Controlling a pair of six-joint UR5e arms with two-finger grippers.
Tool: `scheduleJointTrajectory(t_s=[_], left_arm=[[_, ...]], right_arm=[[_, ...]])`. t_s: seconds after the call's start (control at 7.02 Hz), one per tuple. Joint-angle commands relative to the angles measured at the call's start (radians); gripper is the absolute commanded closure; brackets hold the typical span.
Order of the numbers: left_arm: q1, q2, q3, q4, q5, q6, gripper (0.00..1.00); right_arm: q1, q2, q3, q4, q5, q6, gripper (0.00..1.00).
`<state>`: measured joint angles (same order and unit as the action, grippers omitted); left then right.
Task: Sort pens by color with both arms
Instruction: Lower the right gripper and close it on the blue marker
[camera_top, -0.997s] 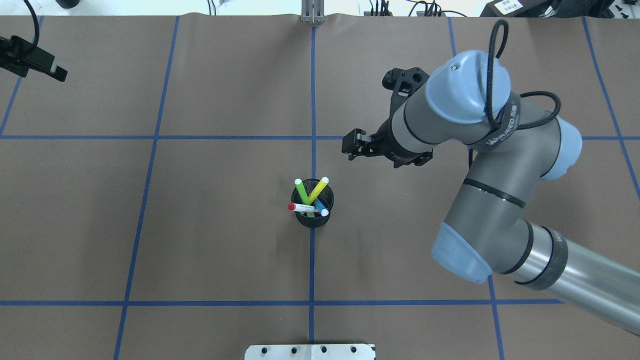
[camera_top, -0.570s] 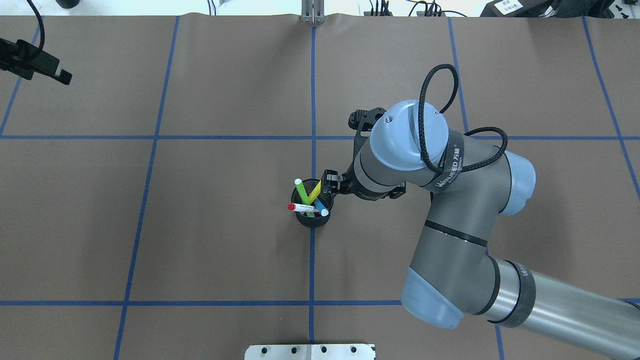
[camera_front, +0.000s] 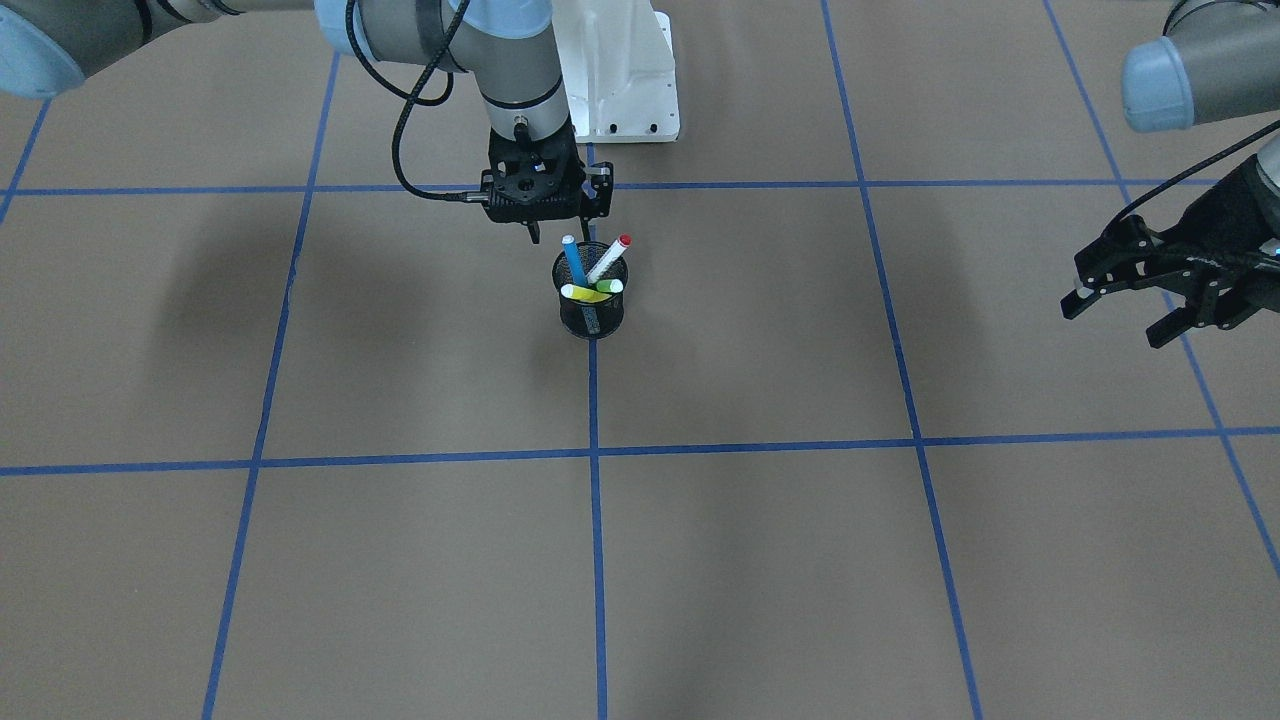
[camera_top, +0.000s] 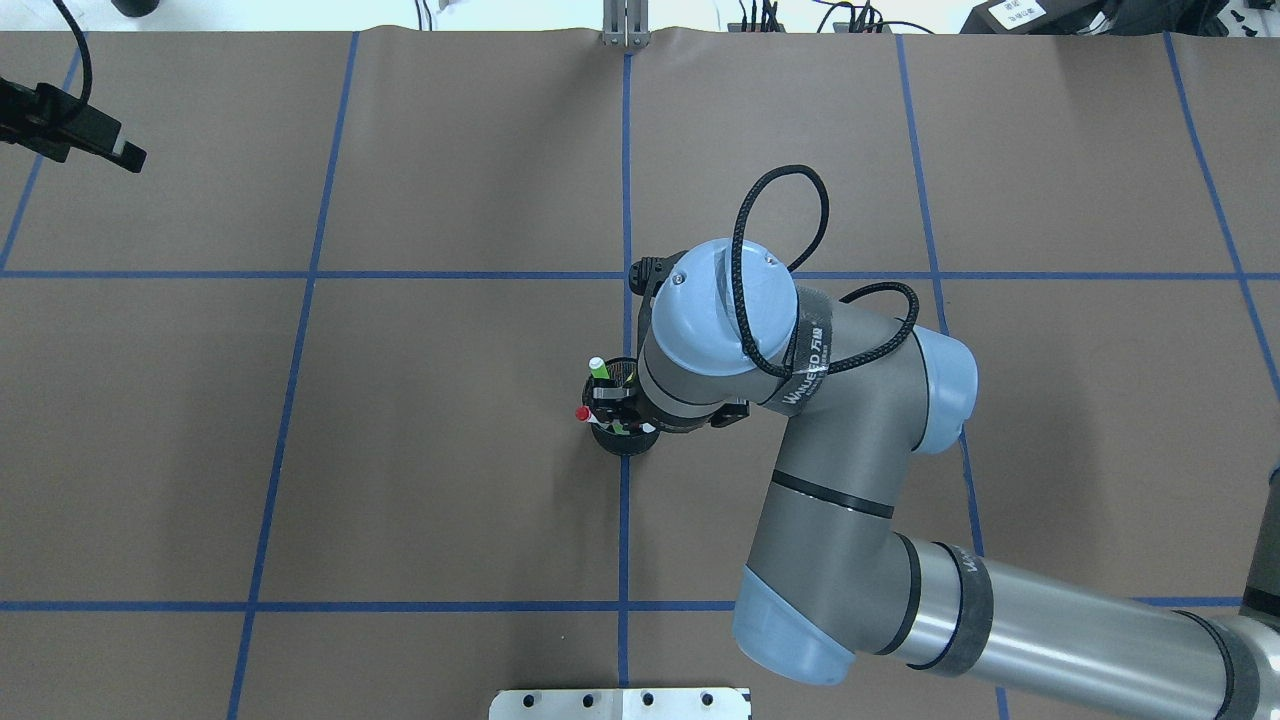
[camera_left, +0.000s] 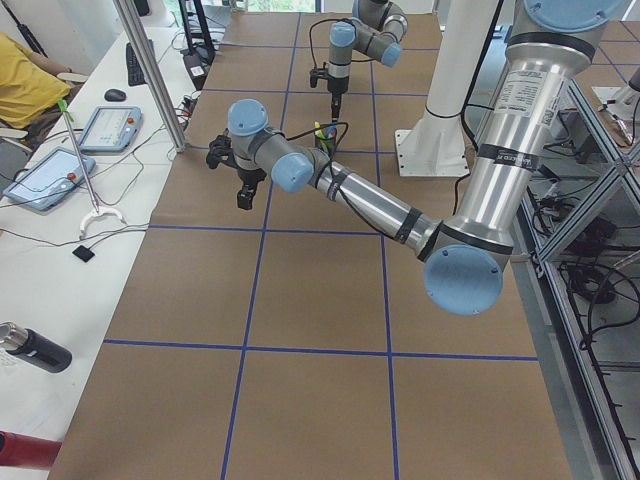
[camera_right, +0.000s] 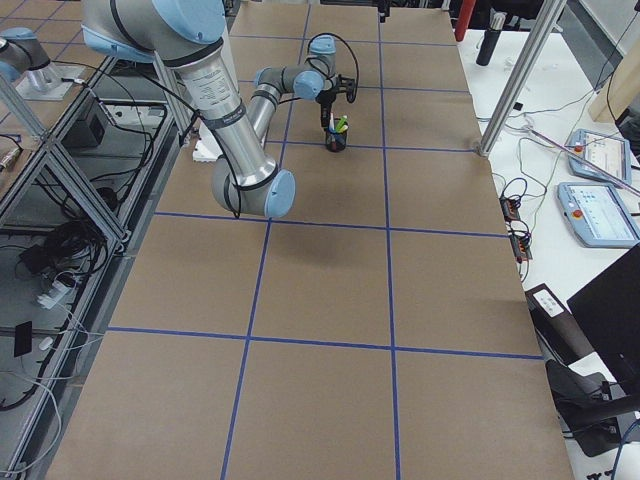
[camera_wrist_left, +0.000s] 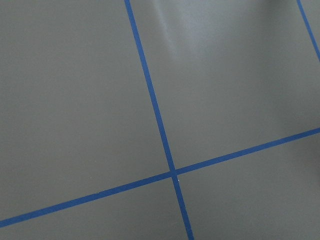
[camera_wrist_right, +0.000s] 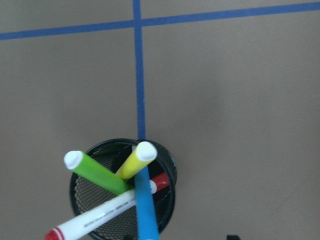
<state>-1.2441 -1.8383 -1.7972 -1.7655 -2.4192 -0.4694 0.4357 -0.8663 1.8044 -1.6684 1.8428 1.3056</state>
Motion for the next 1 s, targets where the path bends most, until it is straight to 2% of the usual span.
scheduleJointTrajectory(t_s=[0.0,0.85], left_arm=[[0.000,0.004,-0.002,0.000,-0.001,0.000,0.00],[0.000,0.004,-0.002,-0.003,0.000,0.000,0.00]], right_arm=[[-0.012,0.001,-0.017,-0.001,-0.001,-0.012,0.43],[-0.012,0.013,-0.030,-0.001,-0.017,-0.158,0.60]])
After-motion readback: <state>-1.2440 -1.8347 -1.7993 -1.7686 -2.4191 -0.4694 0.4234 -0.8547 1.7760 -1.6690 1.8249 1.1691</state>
